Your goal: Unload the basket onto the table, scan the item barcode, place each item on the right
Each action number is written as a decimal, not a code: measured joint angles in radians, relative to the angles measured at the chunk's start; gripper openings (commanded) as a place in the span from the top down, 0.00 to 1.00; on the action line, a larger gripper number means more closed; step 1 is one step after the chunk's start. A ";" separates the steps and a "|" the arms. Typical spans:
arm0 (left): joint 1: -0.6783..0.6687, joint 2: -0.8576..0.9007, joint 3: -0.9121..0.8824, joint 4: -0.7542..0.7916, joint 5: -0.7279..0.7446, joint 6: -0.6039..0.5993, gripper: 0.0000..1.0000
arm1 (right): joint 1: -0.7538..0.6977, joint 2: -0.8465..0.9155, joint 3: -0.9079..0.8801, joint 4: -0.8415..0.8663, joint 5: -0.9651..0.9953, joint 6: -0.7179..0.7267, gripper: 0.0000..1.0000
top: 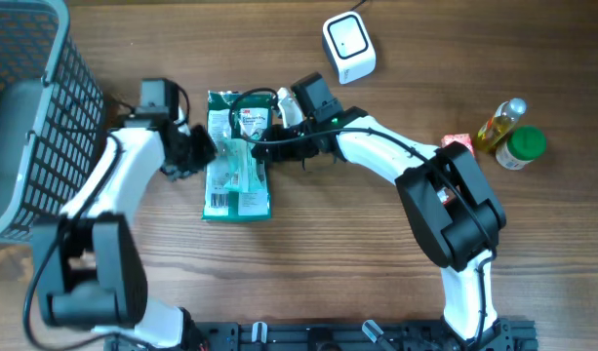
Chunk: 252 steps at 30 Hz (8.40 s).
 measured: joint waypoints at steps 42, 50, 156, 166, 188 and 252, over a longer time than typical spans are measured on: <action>-0.021 0.008 0.019 0.029 -0.087 -0.004 0.63 | -0.072 -0.162 -0.028 -0.230 0.339 0.135 0.82; -0.021 0.008 0.019 0.061 0.058 -0.003 0.62 | -0.041 -0.158 -0.149 -0.196 0.338 0.185 0.47; -0.480 0.172 0.051 0.149 -0.106 -0.180 0.96 | -0.134 -0.134 -0.091 -0.239 0.357 -0.040 0.74; -0.384 0.095 0.051 0.135 -0.113 -0.180 0.91 | -0.131 -0.159 -0.089 -0.253 0.354 -0.040 0.65; -0.355 0.026 0.051 0.173 -0.098 -0.184 0.93 | -0.141 -0.261 -0.085 -0.217 0.454 -0.119 0.58; -0.451 0.198 0.049 0.287 -0.073 -0.199 0.94 | -0.340 -0.192 -0.085 -0.401 0.296 -0.173 0.40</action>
